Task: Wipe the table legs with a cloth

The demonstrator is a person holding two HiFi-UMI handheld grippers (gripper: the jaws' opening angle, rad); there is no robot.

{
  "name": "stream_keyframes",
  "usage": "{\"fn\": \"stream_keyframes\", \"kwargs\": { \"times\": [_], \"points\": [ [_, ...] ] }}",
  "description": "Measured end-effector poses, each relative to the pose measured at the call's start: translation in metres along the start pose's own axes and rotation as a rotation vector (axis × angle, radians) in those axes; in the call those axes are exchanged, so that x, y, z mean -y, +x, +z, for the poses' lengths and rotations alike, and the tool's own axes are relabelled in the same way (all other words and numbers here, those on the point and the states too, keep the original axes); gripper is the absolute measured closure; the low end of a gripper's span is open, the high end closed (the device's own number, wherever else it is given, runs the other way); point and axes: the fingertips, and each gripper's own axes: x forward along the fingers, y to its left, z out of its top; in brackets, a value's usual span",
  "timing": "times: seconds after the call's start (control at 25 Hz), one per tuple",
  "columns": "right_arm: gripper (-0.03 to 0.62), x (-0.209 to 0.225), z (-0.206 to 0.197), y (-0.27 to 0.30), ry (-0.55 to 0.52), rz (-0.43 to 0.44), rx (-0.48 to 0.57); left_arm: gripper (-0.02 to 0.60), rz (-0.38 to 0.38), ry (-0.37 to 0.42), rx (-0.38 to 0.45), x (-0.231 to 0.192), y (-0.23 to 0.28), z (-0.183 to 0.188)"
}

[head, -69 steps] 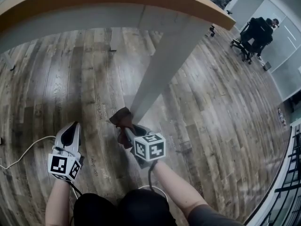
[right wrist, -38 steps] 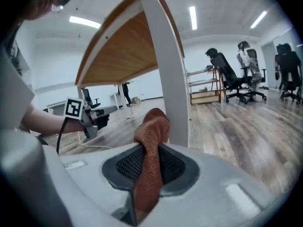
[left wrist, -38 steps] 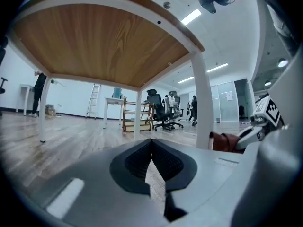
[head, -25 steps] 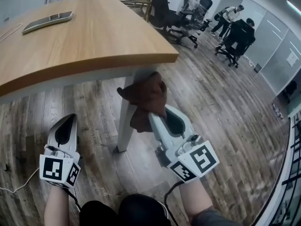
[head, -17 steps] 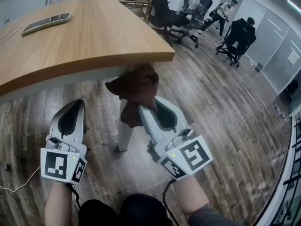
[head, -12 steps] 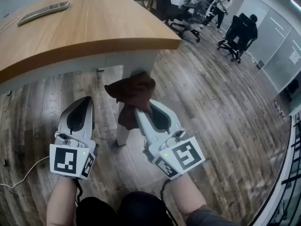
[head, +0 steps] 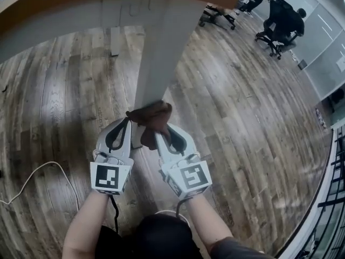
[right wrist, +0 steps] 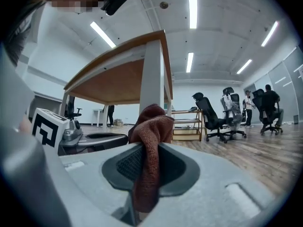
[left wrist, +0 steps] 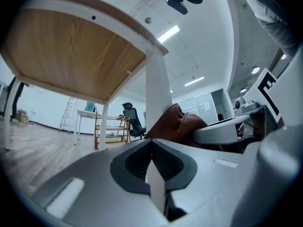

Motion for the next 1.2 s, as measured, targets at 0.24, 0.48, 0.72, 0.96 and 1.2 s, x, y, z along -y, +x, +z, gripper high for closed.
{"fn": "stream_keyframes", "kwargs": {
  "times": [0.24,0.48,0.72,0.96,1.2],
  "points": [
    [0.528,-0.012,-0.100,0.006,0.024,0.032,-0.181,0.561,0.124,-0.116,-0.178,-0.010,-0.024,-0.097],
    [0.528,-0.022,-0.198,0.012,0.067,0.043,-0.383,0.561,0.124,-0.148,-0.305,-0.013,-0.039,-0.148],
    [0.528,-0.030,-0.264,0.018,0.107,0.048,-0.509,0.563,0.094,-0.164,-0.331,0.002,-0.040,-0.158],
    [0.528,-0.024,-0.258,0.001,0.154,0.032,-0.521,0.561,0.049,-0.187,-0.332,0.014,-0.041,-0.152],
    [0.528,0.024,-0.128,-0.013,0.082,-0.011,-0.322,0.561,0.049,-0.135,-0.172,-0.015,-0.026,-0.068]
  ]
}}
